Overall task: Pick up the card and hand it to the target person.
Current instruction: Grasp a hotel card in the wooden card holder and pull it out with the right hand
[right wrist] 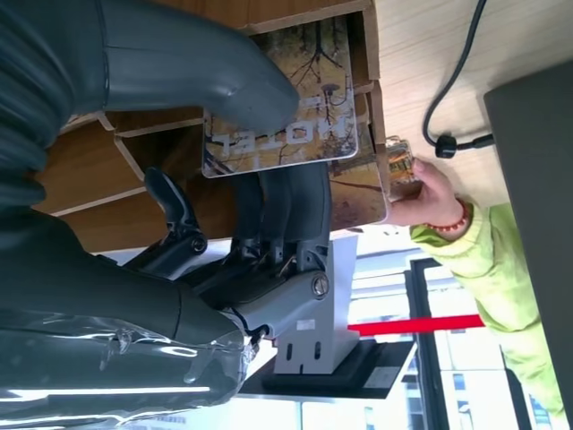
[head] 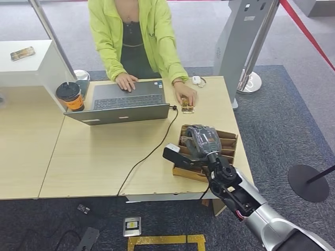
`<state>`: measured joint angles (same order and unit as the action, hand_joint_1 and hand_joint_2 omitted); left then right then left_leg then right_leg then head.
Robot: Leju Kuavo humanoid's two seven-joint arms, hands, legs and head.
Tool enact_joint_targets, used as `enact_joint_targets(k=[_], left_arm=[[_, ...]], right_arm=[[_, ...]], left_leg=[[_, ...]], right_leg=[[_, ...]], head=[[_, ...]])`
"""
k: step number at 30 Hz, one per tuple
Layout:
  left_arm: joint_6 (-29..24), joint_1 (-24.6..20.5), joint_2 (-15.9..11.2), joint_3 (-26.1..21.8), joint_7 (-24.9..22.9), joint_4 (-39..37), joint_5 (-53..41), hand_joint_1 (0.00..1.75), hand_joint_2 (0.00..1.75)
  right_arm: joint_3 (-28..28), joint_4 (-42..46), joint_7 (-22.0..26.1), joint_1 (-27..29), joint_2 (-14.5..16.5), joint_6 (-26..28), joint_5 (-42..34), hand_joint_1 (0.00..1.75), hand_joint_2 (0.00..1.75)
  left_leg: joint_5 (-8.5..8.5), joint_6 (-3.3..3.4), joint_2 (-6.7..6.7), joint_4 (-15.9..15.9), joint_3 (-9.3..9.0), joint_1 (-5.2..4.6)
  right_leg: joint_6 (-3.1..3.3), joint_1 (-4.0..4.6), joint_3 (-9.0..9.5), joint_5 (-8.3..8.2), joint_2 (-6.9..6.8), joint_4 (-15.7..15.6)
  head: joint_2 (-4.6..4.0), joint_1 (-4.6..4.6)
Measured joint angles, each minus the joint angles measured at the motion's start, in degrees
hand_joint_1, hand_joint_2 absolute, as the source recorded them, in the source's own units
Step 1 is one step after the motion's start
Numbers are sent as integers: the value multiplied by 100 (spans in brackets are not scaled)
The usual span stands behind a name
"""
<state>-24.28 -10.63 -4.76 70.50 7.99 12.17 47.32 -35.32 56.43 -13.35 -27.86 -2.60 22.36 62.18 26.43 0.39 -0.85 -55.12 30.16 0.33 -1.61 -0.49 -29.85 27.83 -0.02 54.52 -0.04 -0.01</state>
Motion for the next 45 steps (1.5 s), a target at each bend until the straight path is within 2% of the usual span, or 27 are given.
enact_joint_targets(k=[6,8,12,13,18,24,31,39,41,45], left_arm=[[4,0,0,65,1,1,-14,0,175],[7,1,0,76,1,1,-17,0,175],[7,1,0,100,1,0,-18,0,175],[7,1,0,103,1,0,-18,0,175],[7,2,0,110,1,1,-21,0,175],[7,2,2,110,1,1,-37,0,175],[7,2,2,113,-10,1,-52,0,175],[7,3,2,114,-10,0,-45,0,175],[7,6,2,115,-9,0,-36,0,175],[9,25,1,116,0,1,-8,0,175]], right_arm=[[16,47,-2,36,0,-27,5,91,175],[18,74,-8,49,0,-51,5,95,175],[21,130,-18,79,0,-81,5,148,175],[23,144,-20,85,0,-86,5,154,175],[34,229,-33,90,0,-121,5,161,175],[36,292,-50,126,-1,-140,11,158,175],[39,325,-66,132,0,-161,38,174,175],[41,422,-64,137,-6,-259,66,175,175],[50,517,-46,138,-25,-351,57,175,175],[98,1104,-18,111,-197,-1018,-113,175,175]], left_leg=[[0,0,1,0,0,0],[0,0,1,0,-1,0],[0,0,1,0,-1,0],[0,0,1,0,-1,0],[0,0,1,0,-1,0],[0,0,1,0,0,0],[-1,0,2,0,-1,0],[0,0,2,-1,-1,0],[0,0,2,-1,0,0],[-1,0,2,-2,0,0]], right_leg=[[0,0,0,0,1,0],[0,0,0,0,1,0],[0,0,0,-1,1,0],[0,0,0,-1,1,0],[0,0,0,0,1,0],[0,-1,0,-1,2,0],[0,0,0,-2,2,0],[0,0,-1,-1,2,0],[0,0,-1,-1,2,0],[0,-1,-1,-2,2,0]], head=[[0,2],[0,1],[0,0],[0,-1],[0,1],[0,2],[0,1],[0,1],[0,1],[0,1]])
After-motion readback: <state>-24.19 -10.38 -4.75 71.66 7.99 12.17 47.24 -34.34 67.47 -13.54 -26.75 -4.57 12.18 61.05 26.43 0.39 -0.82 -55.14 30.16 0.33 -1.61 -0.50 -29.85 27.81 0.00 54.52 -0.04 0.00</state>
